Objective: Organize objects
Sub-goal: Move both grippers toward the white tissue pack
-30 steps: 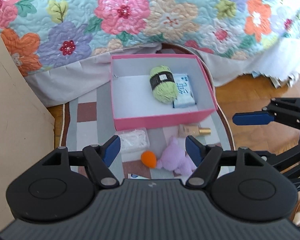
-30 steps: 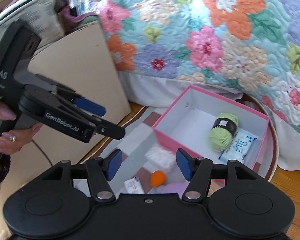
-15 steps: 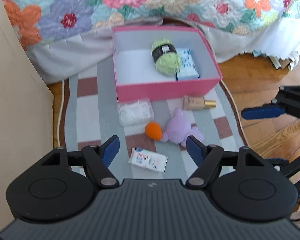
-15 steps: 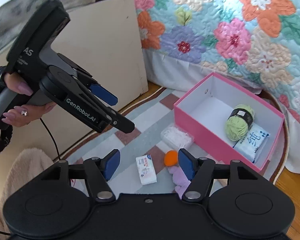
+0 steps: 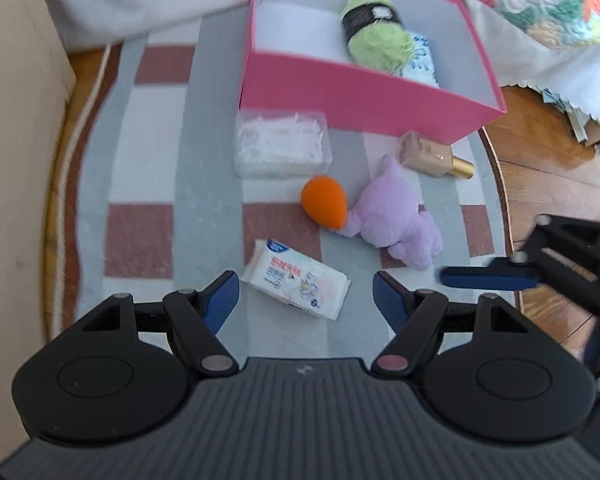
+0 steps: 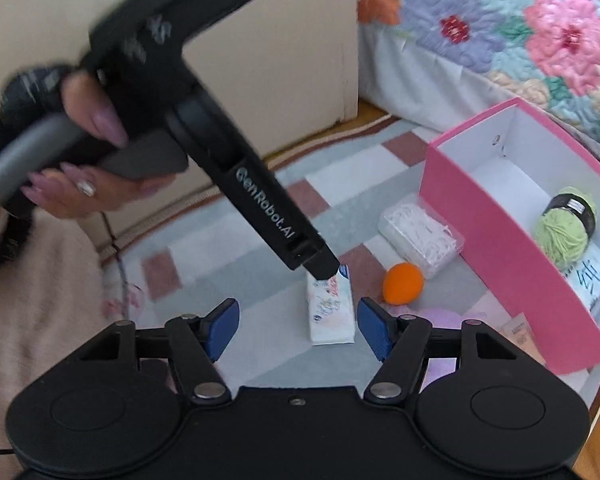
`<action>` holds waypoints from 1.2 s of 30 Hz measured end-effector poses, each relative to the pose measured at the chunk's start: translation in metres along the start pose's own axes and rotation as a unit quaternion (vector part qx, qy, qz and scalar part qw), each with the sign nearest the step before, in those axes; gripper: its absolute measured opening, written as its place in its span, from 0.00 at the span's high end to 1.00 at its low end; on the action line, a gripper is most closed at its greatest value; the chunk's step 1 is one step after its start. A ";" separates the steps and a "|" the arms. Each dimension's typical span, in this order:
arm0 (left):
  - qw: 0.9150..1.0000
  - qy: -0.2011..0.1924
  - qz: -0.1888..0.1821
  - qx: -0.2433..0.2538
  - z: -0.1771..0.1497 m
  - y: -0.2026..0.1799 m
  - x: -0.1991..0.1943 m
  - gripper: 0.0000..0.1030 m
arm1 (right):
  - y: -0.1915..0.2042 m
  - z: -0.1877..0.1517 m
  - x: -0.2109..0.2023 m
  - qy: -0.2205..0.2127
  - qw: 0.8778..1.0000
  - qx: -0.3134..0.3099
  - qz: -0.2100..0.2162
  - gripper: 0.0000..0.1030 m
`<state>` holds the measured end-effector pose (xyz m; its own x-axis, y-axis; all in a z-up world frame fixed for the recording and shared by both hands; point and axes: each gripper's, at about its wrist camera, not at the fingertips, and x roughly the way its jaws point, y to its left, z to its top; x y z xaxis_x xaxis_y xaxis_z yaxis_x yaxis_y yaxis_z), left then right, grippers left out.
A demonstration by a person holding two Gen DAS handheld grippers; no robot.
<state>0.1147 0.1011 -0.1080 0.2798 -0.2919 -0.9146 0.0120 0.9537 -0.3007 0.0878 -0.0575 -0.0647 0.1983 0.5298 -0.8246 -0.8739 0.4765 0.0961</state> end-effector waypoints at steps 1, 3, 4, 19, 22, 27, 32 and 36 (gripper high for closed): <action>1.000 0.005 -0.007 -0.011 -0.002 0.003 0.006 0.31 | 0.002 -0.003 0.010 0.003 1.000 -0.012 -0.008 0.32; 0.999 0.014 -0.017 -0.034 -0.006 0.008 0.019 0.32 | 0.003 -0.009 0.028 0.010 0.999 -0.033 -0.019 0.32; 0.999 0.018 -0.017 -0.046 -0.009 0.010 0.026 0.32 | 0.003 -0.012 0.036 0.011 0.999 -0.040 -0.023 0.32; 0.989 -0.012 -0.003 -0.150 -0.029 0.035 0.070 0.52 | -0.013 -0.043 0.102 0.024 0.998 -0.003 -0.055 0.43; 0.984 -0.018 -0.029 -0.175 -0.032 0.042 0.073 0.60 | -0.017 -0.044 0.098 0.015 0.999 0.032 -0.038 0.54; 0.975 -0.028 -0.071 -0.209 -0.042 0.045 0.074 0.63 | -0.013 -0.048 0.091 0.026 0.994 0.094 -0.049 0.54; 0.975 -0.021 -0.072 -0.211 -0.048 0.036 0.077 0.63 | -0.006 -0.058 0.085 0.005 0.991 0.121 -0.058 0.53; 0.979 -0.011 -0.065 -0.192 -0.053 0.019 0.083 0.63 | 0.005 -0.064 0.082 -0.002 0.994 0.087 -0.072 0.54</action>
<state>0.0873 0.0912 -0.2036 0.3207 -0.4035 -0.8569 -0.3111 0.8097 -0.4977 0.0715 -0.0571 -0.1674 0.3180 0.4505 -0.8342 -0.7467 0.6612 0.0724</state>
